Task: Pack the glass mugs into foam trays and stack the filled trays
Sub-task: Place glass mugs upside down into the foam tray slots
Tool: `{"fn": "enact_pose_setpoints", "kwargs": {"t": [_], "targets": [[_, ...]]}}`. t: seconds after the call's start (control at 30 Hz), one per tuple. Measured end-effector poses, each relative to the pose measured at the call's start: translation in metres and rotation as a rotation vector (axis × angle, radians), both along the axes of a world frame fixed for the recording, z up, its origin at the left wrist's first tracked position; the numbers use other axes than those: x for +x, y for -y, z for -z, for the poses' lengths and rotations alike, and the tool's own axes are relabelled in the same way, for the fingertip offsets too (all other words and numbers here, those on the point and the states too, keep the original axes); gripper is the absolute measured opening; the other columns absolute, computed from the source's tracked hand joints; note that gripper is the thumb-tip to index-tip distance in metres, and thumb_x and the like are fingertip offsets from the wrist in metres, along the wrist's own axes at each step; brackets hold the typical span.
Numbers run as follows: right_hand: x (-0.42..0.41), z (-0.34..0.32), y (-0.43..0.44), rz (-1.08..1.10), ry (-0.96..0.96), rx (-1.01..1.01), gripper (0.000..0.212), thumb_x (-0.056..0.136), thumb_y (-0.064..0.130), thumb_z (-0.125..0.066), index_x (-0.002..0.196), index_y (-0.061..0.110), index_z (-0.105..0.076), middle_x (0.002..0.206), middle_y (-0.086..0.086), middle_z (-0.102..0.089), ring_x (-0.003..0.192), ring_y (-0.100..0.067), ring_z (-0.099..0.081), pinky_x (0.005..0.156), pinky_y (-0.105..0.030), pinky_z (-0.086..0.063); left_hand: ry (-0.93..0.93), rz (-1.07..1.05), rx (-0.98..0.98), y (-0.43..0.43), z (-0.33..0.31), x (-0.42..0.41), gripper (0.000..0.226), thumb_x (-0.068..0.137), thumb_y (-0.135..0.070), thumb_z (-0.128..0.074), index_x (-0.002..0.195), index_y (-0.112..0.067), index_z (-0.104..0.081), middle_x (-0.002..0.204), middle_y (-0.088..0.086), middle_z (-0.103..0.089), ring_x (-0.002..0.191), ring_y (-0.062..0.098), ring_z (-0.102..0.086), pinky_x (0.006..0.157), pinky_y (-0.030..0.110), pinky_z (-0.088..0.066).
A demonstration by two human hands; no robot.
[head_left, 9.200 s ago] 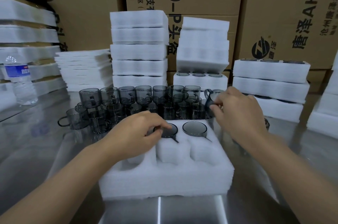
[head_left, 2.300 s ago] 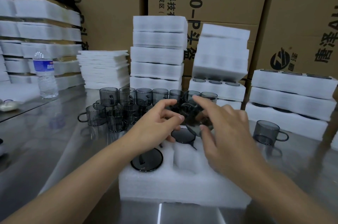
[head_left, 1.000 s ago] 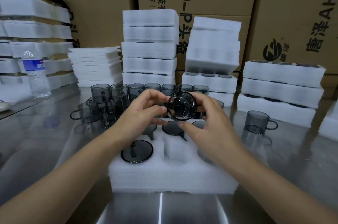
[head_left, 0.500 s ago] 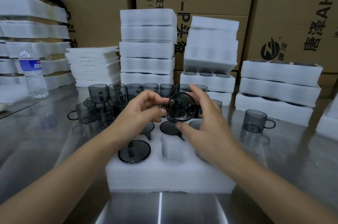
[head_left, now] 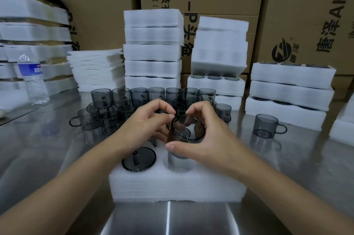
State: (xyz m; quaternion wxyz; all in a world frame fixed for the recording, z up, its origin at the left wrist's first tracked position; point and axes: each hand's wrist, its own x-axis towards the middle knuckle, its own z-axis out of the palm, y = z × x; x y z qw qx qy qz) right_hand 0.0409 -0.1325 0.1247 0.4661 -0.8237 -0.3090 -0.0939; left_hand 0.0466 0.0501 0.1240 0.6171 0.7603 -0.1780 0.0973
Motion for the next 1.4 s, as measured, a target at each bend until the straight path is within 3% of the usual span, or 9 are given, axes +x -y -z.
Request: {"fn": "enact_pose_setpoints", "kwargs": {"t": [0.2, 0.47, 0.7, 0.8, 0.9, 0.97, 1.07, 1.23, 1.4], "targets": [[-0.007, 0.000, -0.001, -0.091, 0.042, -0.094, 0.059, 0.062, 0.046, -0.083, 0.111, 0.044, -0.050, 0.112, 0.024, -0.056, 0.105, 0.006, -0.054, 0.093, -0.027, -0.047, 0.029, -0.013, 0.161, 0.005, -0.002, -0.004, 0.013, 0.080, -0.026, -0.052, 0.085, -0.016, -0.060, 0.074, -0.006, -0.066, 0.060, 0.005, -0.057, 0.055, 0.015, -0.044], [-0.004, 0.001, 0.000, -0.133, 0.035, -0.220, 0.059, 0.061, 0.056, -0.079, 0.110, 0.045, -0.049, 0.110, 0.030, -0.053, 0.106, 0.014, -0.048, 0.082, -0.010, -0.040, 0.077, 0.054, 0.214, 0.003, -0.002, -0.005, 0.024, 0.072, -0.016, -0.052, 0.094, -0.012, -0.061, 0.089, 0.001, -0.069, 0.084, 0.012, -0.062, 0.077, 0.030, -0.047], [-0.001, 0.003, -0.002, -0.102, 0.037, -0.343, 0.068, 0.053, 0.079, -0.064, 0.113, 0.049, -0.047, 0.112, 0.034, -0.047, 0.108, 0.016, -0.043, 0.091, -0.019, -0.041, 0.048, 0.060, 0.250, 0.001, -0.002, -0.002, 0.033, 0.069, -0.010, -0.051, 0.099, -0.015, -0.063, 0.089, -0.008, -0.069, 0.088, 0.007, -0.063, 0.074, 0.016, -0.048], [-0.002, 0.003, -0.004, -0.044, 0.069, -0.306, 0.066, 0.052, 0.085, -0.051, 0.105, 0.046, -0.056, 0.099, 0.031, -0.046, 0.092, 0.016, -0.046, 0.077, -0.017, -0.039, 0.007, 0.073, 0.320, -0.002, -0.004, -0.004, 0.039, 0.073, -0.002, -0.055, 0.107, -0.022, -0.062, 0.099, -0.013, -0.067, 0.100, 0.010, -0.060, 0.082, 0.023, -0.050], [-0.003, 0.002, -0.003, -0.009, 0.095, -0.312, 0.056, 0.056, 0.076, -0.057, 0.096, 0.038, -0.062, 0.092, 0.024, -0.048, 0.081, 0.014, -0.046, 0.068, -0.014, -0.032, -0.022, 0.086, 0.494, -0.007, -0.005, -0.002, 0.057, 0.079, 0.008, -0.058, 0.113, -0.037, -0.057, 0.102, -0.034, -0.059, 0.104, -0.007, -0.050, 0.080, 0.010, -0.043], [-0.004, 0.002, -0.003, 0.001, 0.089, -0.349, 0.051, 0.056, 0.073, -0.061, 0.093, 0.037, -0.062, 0.091, 0.022, -0.049, 0.081, 0.009, -0.047, 0.071, -0.016, -0.034, -0.036, 0.081, 0.553, -0.009, -0.006, -0.002, 0.061, 0.080, 0.005, -0.060, 0.115, -0.044, -0.053, 0.106, -0.036, -0.055, 0.106, -0.013, -0.044, 0.078, 0.004, -0.037], [-0.003, 0.001, -0.002, 0.000, 0.060, -0.386, 0.049, 0.056, 0.072, -0.066, 0.091, 0.037, -0.062, 0.092, 0.023, -0.050, 0.086, 0.007, -0.048, 0.074, -0.017, -0.037, -0.048, 0.064, 0.580, -0.009, -0.006, -0.003, 0.060, 0.081, 0.000, -0.063, 0.118, -0.046, -0.051, 0.113, -0.032, -0.051, 0.109, -0.013, -0.041, 0.083, 0.011, -0.035], [0.000, 0.001, -0.001, -0.031, 0.064, -0.460, 0.047, 0.057, 0.074, -0.065, 0.089, 0.041, -0.058, 0.094, 0.024, -0.047, 0.096, 0.007, -0.043, 0.080, -0.018, -0.037, -0.042, 0.069, 0.591, -0.007, -0.006, -0.003, 0.058, 0.082, -0.002, -0.064, 0.117, -0.046, -0.052, 0.102, -0.043, -0.051, 0.104, -0.016, -0.042, 0.083, 0.011, -0.036], [0.001, 0.003, -0.002, -0.053, 0.090, -0.464, 0.050, 0.058, 0.074, -0.064, 0.092, 0.039, -0.057, 0.093, 0.023, -0.046, 0.096, 0.006, -0.042, 0.084, -0.021, -0.039, -0.028, 0.060, 0.583, -0.004, -0.006, -0.004, 0.056, 0.081, 0.004, -0.060, 0.120, -0.037, -0.055, 0.104, -0.035, -0.056, 0.103, -0.009, -0.048, 0.087, 0.019, -0.042]]}}
